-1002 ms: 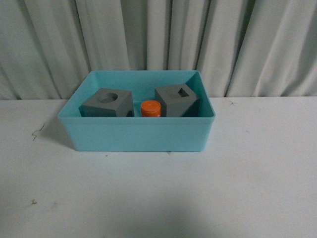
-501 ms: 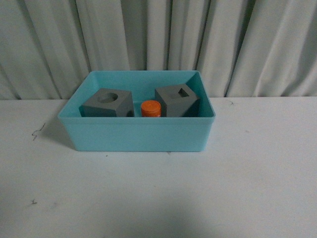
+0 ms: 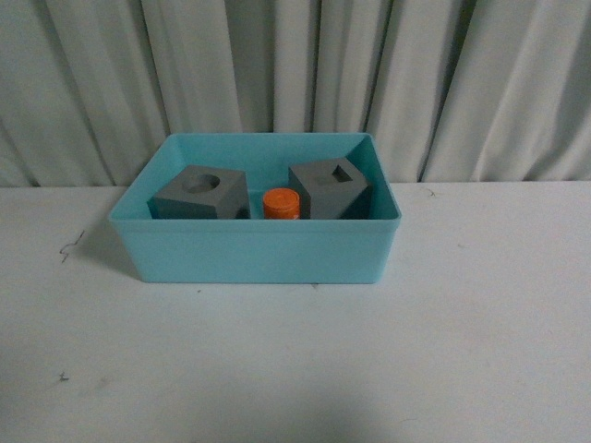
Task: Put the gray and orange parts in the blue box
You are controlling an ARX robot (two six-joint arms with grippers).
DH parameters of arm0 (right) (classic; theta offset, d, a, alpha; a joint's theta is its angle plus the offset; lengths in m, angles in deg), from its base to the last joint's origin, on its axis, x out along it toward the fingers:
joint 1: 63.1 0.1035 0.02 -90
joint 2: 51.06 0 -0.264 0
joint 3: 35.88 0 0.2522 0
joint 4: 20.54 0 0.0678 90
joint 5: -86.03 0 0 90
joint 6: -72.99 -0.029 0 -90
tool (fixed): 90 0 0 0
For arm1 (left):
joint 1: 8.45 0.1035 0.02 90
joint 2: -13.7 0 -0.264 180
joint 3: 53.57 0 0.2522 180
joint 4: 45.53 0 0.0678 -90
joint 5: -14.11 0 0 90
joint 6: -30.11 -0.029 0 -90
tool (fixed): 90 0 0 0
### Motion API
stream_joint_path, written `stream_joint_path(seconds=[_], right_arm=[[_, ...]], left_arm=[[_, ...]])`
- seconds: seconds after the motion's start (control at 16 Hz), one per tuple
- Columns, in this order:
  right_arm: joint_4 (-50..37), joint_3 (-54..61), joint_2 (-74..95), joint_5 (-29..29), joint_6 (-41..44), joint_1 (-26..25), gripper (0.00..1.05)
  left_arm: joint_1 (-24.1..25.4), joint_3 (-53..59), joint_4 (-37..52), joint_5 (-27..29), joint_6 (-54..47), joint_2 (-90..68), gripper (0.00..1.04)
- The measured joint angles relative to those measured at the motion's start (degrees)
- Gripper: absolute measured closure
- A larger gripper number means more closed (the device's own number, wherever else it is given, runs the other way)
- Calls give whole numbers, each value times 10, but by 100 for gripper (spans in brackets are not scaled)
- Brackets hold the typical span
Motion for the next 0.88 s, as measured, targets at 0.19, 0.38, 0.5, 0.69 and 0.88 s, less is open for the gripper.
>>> stream_joint_path(seconds=[0.19,0.38,0.5,0.69,0.88], right_arm=[[0,0,0,0,0,0,103],[0,0,0,0,0,0,103],[0,0,0,0,0,0,85],[0,0,0,0,0,0,48],[0,0,0,0,0,0,14]], left_arm=[[0,0,0,0,0,0,7],[0,0,0,0,0,0,7],[0,0,0,0,0,0,7],[0,0,0,0,0,0,7],[0,0,0,0,0,0,7]])
